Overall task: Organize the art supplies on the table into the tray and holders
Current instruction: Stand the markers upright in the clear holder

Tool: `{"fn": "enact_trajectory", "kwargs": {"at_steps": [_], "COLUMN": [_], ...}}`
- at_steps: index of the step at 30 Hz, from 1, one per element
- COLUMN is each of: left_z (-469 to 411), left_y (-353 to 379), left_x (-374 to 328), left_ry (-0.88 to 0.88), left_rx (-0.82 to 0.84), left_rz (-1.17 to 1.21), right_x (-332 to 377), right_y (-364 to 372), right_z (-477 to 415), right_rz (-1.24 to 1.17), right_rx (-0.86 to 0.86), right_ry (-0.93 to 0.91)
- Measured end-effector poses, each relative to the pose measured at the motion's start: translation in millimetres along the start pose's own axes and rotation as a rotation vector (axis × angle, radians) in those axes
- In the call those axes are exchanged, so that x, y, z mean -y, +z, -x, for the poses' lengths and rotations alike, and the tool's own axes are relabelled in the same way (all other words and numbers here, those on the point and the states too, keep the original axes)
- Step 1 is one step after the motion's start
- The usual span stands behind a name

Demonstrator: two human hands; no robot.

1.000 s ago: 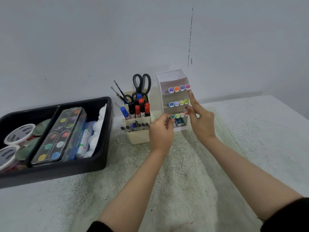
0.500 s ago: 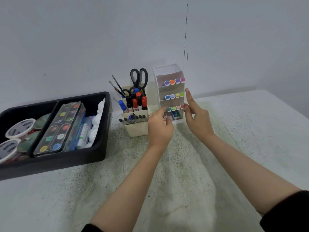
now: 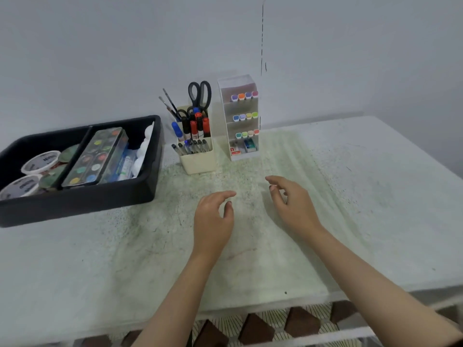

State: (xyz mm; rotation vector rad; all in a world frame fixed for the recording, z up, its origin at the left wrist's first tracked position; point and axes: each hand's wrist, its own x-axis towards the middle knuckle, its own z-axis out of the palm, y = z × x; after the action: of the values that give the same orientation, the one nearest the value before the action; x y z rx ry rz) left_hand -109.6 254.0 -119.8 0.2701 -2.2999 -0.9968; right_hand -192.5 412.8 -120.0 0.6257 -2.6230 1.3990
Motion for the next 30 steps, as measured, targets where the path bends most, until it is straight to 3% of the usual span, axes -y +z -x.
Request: {"fn": "enact_trajectory", "kwargs": {"at_steps": [8,25,30], "left_z": [34,73,100], "left_y": [-3,-41,-59], "left_x": [-6,-11,-18], "left_ry": [0.081,0.369,0.447], "left_rx": [0.066,0.571,0.657], "left_rz": [0.027,0.370,0.430], "right_x": [2,81,99], "right_y": [-25,6,24], "right_z": [71,257,307], "right_rz": [0.076,0.246,0.284], "right_rx": [-0.062,-0.690,-0.772], "right_ry": [0.039,0.399,0.525]}}
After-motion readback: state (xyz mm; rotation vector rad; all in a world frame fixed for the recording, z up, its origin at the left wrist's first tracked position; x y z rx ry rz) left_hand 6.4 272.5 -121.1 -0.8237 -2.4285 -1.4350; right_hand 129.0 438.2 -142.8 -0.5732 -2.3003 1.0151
